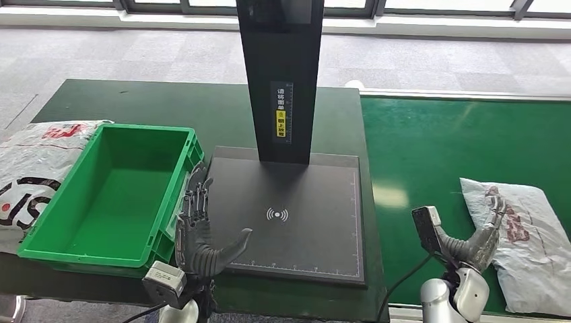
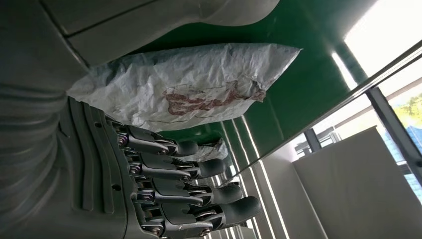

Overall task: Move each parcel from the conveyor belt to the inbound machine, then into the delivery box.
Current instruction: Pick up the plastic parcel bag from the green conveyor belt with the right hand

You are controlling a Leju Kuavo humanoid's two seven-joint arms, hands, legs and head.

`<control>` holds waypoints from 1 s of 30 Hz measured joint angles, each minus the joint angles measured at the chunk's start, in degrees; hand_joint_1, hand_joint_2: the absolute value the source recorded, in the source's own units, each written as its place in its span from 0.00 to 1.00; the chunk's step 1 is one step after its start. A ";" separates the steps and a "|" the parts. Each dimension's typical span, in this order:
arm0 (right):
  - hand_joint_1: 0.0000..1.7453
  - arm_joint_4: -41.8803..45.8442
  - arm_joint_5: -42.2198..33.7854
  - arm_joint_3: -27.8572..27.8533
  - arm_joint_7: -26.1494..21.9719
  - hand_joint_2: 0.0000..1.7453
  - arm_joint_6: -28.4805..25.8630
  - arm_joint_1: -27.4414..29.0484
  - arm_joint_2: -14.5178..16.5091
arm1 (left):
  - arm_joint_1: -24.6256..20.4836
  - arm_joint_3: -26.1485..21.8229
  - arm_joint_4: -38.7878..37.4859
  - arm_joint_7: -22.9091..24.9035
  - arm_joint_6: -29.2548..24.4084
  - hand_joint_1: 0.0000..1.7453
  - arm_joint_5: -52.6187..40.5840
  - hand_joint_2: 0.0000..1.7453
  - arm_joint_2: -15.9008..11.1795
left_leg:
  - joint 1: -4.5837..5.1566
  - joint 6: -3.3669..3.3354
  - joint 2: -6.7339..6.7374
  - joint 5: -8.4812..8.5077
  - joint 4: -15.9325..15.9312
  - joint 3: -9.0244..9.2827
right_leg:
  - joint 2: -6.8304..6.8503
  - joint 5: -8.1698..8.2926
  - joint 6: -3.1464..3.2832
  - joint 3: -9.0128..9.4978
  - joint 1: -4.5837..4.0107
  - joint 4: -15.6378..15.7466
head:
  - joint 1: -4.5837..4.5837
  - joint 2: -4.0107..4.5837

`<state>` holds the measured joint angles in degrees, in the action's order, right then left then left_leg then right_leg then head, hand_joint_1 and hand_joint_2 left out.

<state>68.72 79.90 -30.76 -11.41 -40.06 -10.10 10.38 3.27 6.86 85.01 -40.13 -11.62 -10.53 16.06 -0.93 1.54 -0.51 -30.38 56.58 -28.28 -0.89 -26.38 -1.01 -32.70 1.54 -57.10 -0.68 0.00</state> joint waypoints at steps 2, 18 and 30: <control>0.00 -0.76 0.02 -0.92 -0.03 1.00 0.00 -0.33 -0.37 | 0.00 -0.01 -0.01 0.00 -0.05 0.00 0.01 1.00 0.00 | 0.00 0.00 0.01 -0.01 -0.01 0.00 | -0.01 -0.01 0.01 -0.01 -0.01 0.00 | 0.00 0.00; 0.00 -9.66 6.95 -6.99 8.79 1.00 0.00 -6.63 -4.84 | 0.42 -0.05 0.11 0.00 -1.05 0.00 0.37 1.00 -0.02 | 0.03 0.00 0.00 0.00 0.00 0.12 | 0.00 -0.01 0.00 0.01 0.02 0.01 | 0.00 0.00; 0.00 -23.47 10.08 -11.23 15.87 1.00 -0.02 -12.43 -12.12 | 0.72 -0.35 0.20 0.00 -0.81 0.00 0.26 1.00 0.00 | 0.02 -0.01 -0.05 0.00 -0.01 0.00 | 0.04 -0.01 0.00 0.00 0.02 0.00 | 0.00 0.00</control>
<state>45.25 89.97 -41.99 4.45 -40.08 -22.54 -1.74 3.99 6.51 85.21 -40.13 -12.44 -10.27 16.06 -0.91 1.53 -0.55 -30.38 56.57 -28.28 -0.85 -26.39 -1.01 -32.69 1.56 -57.10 -0.68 0.00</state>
